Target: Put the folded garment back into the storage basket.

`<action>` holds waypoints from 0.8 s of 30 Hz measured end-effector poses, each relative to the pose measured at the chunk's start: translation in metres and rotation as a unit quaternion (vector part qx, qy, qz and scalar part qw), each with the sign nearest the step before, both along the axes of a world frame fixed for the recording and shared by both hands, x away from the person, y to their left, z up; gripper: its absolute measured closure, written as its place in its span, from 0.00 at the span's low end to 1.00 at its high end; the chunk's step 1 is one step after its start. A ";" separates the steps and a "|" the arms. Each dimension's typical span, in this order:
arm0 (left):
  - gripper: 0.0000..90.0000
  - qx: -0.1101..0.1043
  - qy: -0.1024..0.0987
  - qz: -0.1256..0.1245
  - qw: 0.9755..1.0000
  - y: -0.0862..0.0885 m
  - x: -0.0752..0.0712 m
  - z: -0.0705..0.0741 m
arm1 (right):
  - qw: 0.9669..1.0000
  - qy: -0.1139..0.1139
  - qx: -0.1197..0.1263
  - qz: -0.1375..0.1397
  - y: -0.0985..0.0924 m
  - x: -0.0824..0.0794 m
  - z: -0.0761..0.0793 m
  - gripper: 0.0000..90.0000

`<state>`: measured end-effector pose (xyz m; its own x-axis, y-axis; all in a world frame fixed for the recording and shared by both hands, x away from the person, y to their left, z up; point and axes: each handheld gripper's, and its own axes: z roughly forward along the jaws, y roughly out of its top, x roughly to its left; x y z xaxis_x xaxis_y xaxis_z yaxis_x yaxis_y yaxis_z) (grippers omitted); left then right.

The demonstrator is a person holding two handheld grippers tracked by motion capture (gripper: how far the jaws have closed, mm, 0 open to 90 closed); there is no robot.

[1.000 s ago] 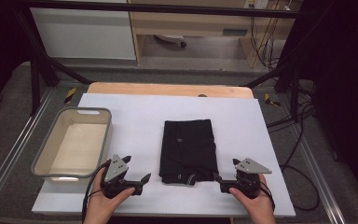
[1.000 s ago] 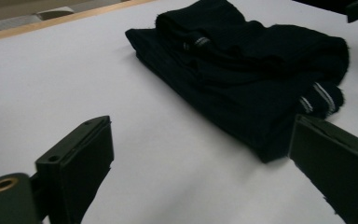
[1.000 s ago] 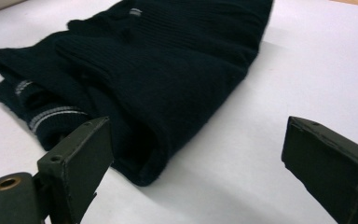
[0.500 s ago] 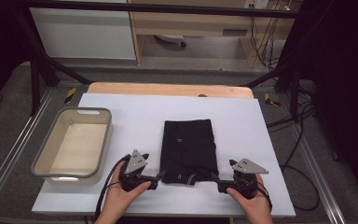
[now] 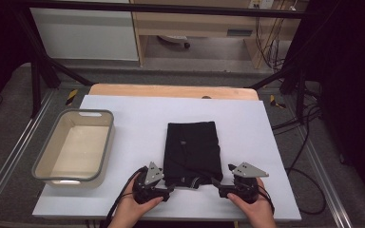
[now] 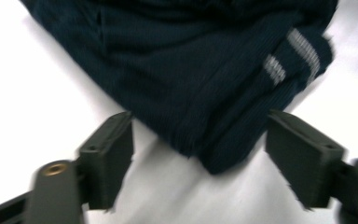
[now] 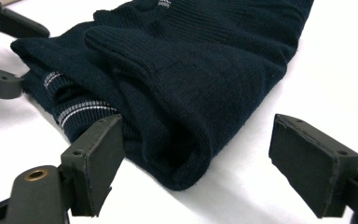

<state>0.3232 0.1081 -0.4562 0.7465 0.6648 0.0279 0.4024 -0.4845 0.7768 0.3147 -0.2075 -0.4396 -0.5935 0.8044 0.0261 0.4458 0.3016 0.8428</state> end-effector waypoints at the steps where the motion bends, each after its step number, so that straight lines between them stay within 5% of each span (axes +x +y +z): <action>1: 0.31 0.001 0.002 -0.002 1.000 -0.001 -0.001 -0.002 | 1.000 -0.001 -0.001 0.001 0.000 -0.001 0.000 0.20; 5: 0.38 0.017 0.008 -0.005 1.000 -0.005 0.002 -0.003 | 1.000 0.002 -0.002 -0.002 -0.001 -0.002 0.000 0.20; 9: 0.47 0.008 0.013 -0.011 1.000 -0.008 0.007 -0.003 | 1.000 0.003 -0.004 -0.004 -0.001 -0.001 0.000 0.20; 14: 0.73 0.003 0.011 -0.022 1.000 -0.011 0.009 -0.003 | 1.000 0.006 -0.007 -0.010 -0.002 0.001 -0.002 0.21; 18: 0.85 -0.004 0.021 -0.032 0.999 -0.006 0.011 -0.001 | 1.000 0.009 -0.012 -0.013 -0.002 0.002 -0.003 0.22; 24: 0.88 -0.011 0.030 -0.044 0.999 0.002 0.005 0.005 | 1.000 0.014 -0.003 -0.011 -0.001 -0.004 -0.002 0.23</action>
<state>0.3283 0.1099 -0.4509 0.8019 0.5966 -0.0324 0.4052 -0.5032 0.7633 0.3109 -0.2085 -0.4416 -0.5749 0.8174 0.0376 0.4757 0.2965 0.8282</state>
